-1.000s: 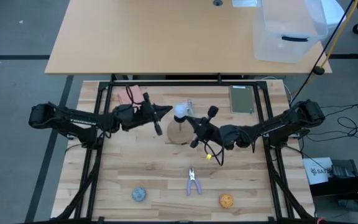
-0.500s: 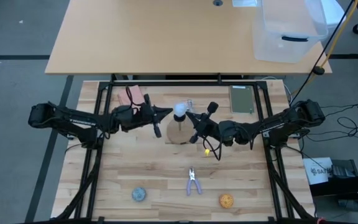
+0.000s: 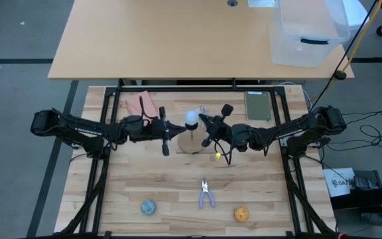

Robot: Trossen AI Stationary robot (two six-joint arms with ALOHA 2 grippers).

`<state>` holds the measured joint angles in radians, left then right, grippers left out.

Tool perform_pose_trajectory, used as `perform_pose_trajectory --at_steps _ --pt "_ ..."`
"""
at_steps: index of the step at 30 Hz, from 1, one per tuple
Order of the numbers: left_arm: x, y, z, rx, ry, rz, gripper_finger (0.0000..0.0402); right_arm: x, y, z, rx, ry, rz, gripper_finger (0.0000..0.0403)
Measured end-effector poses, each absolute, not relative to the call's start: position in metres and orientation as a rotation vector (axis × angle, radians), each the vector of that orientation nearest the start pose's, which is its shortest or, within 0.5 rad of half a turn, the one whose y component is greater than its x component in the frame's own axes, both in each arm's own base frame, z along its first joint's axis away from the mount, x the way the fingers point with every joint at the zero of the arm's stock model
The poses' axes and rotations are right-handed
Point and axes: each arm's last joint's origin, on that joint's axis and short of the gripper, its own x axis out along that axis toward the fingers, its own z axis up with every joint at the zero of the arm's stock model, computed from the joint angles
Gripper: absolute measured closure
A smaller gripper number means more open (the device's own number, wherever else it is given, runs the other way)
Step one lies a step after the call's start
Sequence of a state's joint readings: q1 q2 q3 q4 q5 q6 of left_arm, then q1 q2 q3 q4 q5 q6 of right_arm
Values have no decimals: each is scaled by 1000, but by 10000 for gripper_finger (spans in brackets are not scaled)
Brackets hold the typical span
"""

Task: Screw lightbulb
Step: Remove the lightbulb from the lamp

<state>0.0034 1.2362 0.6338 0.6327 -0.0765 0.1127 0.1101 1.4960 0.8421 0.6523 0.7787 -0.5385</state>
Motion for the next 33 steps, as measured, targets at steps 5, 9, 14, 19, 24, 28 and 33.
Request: perform_pose_trajectory --at_steps 5,9,14,19,24,28,33 --pt "264 -1 270 214 -31 182 401 319 24 263 -517 196 -626 403" --pt "260 0 275 281 -37 288 401 317 34 256 -514 252 -622 403" --pt "260 14 275 280 -32 371 401 317 46 257 -528 217 -516 403" --pt "260 30 274 239 -35 383 401 319 44 264 -541 150 -487 403" --pt "259 38 274 163 -58 299 401 320 36 265 -534 137 -493 403" --pt "260 37 274 155 -63 262 401 321 33 267 -511 111 -484 403" --pt "260 34 274 139 -68 222 401 321 33 267 -510 110 -489 403"
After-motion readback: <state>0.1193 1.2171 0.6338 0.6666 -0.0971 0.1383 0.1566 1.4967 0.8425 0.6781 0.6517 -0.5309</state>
